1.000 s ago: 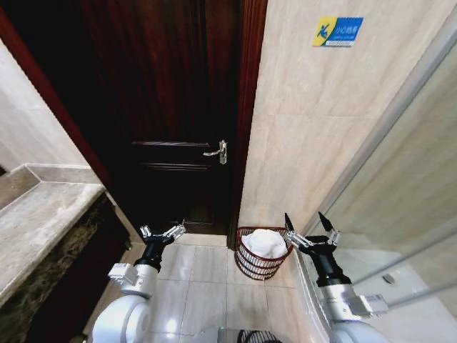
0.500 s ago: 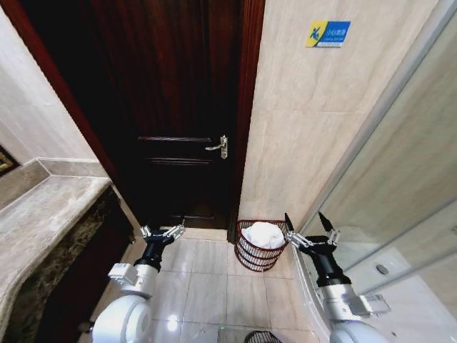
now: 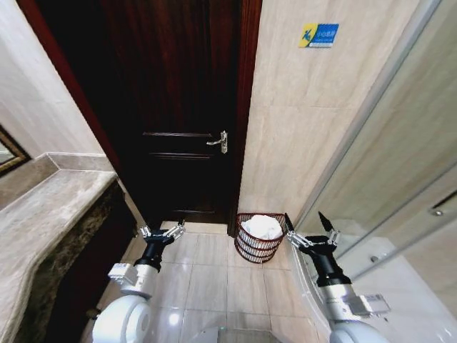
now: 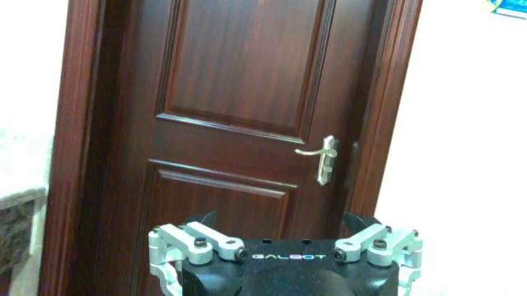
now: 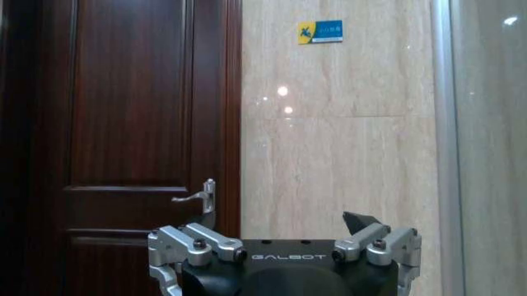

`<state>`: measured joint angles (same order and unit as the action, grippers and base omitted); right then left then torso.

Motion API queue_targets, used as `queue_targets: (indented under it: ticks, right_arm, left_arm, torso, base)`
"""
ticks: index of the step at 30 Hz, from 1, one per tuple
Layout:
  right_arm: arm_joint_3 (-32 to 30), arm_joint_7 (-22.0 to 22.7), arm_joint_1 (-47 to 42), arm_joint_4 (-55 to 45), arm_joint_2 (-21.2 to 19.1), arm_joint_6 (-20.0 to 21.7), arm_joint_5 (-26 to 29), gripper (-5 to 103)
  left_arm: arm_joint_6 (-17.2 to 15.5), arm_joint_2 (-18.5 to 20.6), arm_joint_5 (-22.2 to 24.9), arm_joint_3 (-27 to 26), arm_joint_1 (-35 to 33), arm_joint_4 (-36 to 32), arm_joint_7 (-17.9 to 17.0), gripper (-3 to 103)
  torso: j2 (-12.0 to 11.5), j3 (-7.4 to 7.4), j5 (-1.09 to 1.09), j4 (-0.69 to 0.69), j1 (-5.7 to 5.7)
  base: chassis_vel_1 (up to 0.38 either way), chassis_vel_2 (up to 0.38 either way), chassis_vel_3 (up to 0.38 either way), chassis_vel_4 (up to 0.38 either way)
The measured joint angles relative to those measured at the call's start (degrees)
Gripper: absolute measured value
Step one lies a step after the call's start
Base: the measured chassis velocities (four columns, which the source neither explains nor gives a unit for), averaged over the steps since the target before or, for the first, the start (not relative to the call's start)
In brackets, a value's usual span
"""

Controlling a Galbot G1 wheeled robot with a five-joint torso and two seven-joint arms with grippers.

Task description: Discard the used towel into the hamper.

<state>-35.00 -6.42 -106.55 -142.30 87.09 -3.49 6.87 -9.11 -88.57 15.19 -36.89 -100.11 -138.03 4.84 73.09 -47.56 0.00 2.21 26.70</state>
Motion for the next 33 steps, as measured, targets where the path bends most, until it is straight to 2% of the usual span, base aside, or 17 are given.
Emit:
queue_targets:
  ticks: [6, 8, 11, 13, 16, 19, 21, 24, 27, 29, 33]
  right_arm:
    - [0.0, 0.0, 0.0, 0.0, 0.0, 0.0, 0.0, 100]
    - [0.0, 0.0, 0.0, 0.0, 0.0, 0.0, 0.0, 100]
    - [0.0, 0.0, 0.0, 0.0, 0.0, 0.0, 0.0, 100]
    - [0.0, 0.0, 0.0, 0.0, 0.0, 0.0, 0.0, 100]
    - [0.0, 0.0, 0.0, 0.0, 0.0, 0.0, 0.0, 100]
    - [0.0, 0.0, 0.0, 0.0, 0.0, 0.0, 0.0, 100]
    - [0.0, 0.0, 0.0, 0.0, 0.0, 0.0, 0.0, 100]
    - [0.0, 0.0, 0.0, 0.0, 0.0, 0.0, 0.0, 100]
    - [0.0, 0.0, 0.0, 0.0, 0.0, 0.0, 0.0, 100]
    - [0.0, 0.0, 0.0, 0.0, 0.0, 0.0, 0.0, 100]
    - [0.0, 0.0, 0.0, 0.0, 0.0, 0.0, 0.0, 100]
  left_arm:
    - [0.0, 0.0, 0.0, 0.0, 0.0, 0.0, 0.0, 100]
    - [0.0, 0.0, 0.0, 0.0, 0.0, 0.0, 0.0, 100]
    - [0.0, 0.0, 0.0, 0.0, 0.0, 0.0, 0.0, 100]
    - [0.0, 0.0, 0.0, 0.0, 0.0, 0.0, 0.0, 100]
    - [0.0, 0.0, 0.0, 0.0, 0.0, 0.0, 0.0, 100]
    - [0.0, 0.0, 0.0, 0.0, 0.0, 0.0, 0.0, 100]
    - [0.0, 0.0, 0.0, 0.0, 0.0, 0.0, 0.0, 100]
    - [0.0, 0.0, 0.0, 0.0, 0.0, 0.0, 0.0, 100]
    - [0.0, 0.0, 0.0, 0.0, 0.0, 0.0, 0.0, 100]
    - [0.0, 0.0, 0.0, 0.0, 0.0, 0.0, 0.0, 100]
    - [0.0, 0.0, 0.0, 0.0, 0.0, 0.0, 0.0, 100]
  torso:
    - [0.0, 0.0, 0.02, -0.01, -0.01]
    - [0.0, 0.0, -0.04, 0.0, -0.02]
    - [0.0, 0.0, 0.03, 0.0, -0.02]
    - [0.0, 0.0, -0.03, 0.0, -0.02]
    - [0.0, 0.0, 0.04, -0.01, -0.02]
    - [0.0, 0.0, -0.04, -0.01, -0.02]
    - [0.0, 0.0, 0.03, 0.0, -0.01]
    - [0.0, 0.0, -0.03, 0.0, 0.0]
    - [0.0, 0.0, 0.04, -0.01, -0.01]
    - [0.0, 0.0, -0.03, 0.0, -0.01]
    - [0.0, 0.01, 0.01, 0.0, -0.03]
  base:
    - [0.192, -0.2, -0.177, 0.193]
    - [0.18, -0.217, -0.179, 0.203]
    - [0.207, -0.181, -0.177, 0.186]
    - [0.181, -0.17, -0.176, 0.182]
    - [0.187, -0.176, -0.183, 0.166]
    - [0.171, -0.187, -0.185, 0.167]
    - [0.189, -0.164, -0.178, 0.175]
    - [0.178, -0.173, -0.171, 0.175]
    - [0.178, -0.189, -0.193, 0.185]
    - [0.159, -0.203, -0.187, 0.214]
    - [0.186, -0.193, -0.187, 0.202]
